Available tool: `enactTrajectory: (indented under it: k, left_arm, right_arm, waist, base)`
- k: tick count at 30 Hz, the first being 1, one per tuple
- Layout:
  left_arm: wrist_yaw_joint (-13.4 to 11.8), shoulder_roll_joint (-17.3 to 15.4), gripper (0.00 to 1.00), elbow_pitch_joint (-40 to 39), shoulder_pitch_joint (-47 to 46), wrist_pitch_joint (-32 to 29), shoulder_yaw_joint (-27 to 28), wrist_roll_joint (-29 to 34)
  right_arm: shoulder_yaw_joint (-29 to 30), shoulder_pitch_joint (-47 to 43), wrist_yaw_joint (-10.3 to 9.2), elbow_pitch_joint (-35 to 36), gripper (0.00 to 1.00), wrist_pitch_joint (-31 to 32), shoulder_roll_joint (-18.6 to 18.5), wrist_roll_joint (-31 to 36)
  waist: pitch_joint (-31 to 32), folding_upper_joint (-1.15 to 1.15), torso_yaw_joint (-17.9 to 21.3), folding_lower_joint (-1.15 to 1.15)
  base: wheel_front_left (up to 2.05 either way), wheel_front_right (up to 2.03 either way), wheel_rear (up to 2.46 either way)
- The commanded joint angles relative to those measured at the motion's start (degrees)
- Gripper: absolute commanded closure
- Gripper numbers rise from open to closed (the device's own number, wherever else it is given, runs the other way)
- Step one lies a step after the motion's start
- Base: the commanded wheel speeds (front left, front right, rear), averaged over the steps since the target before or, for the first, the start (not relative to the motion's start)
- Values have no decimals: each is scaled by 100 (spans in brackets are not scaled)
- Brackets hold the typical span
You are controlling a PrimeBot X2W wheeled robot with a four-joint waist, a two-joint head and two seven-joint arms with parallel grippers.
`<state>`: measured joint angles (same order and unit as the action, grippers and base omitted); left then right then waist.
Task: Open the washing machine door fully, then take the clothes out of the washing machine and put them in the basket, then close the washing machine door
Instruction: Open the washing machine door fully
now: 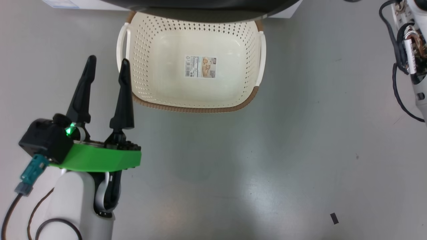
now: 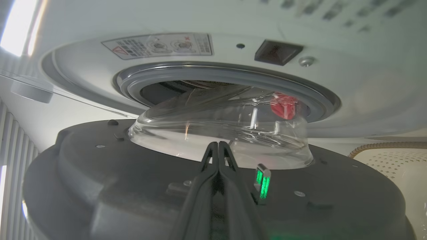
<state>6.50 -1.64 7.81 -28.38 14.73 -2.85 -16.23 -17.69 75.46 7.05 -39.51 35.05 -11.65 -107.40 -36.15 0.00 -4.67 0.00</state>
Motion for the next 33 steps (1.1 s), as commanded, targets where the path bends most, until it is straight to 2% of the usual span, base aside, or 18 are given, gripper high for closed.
enactTrajectory:
  k: [1,26,31,32,33]
  left_arm:
    - [-33,-148,0,-115,128,27,190,-15]
    - [-45,-193,0,219,308,2,3,74]
    - [-16,-236,0,244,301,-20,-59,-13]
    - [-9,-246,0,243,285,-19,-70,-33]
    - [1,-255,0,238,267,-19,-95,-55]
  right_arm:
    - [-64,-140,44,164,100,60,158,40]
    - [-689,-1084,44,160,100,214,97,81]
    - [-735,-1134,44,114,100,-121,31,237]
    - [-725,-1132,44,81,96,-239,22,276]
    - [-704,-1122,44,40,69,-385,11,320]
  waist:
    - [38,0,17,0]
    - [797,0,-12,0]
    - [801,0,-12,0]
    - [790,0,-12,0]
    - [780,0,-12,0]
  base:
    - [0,0,0]
    - [0,0,0]
    - [0,0,0]
    - [0,0,0]
    - [0,0,0]
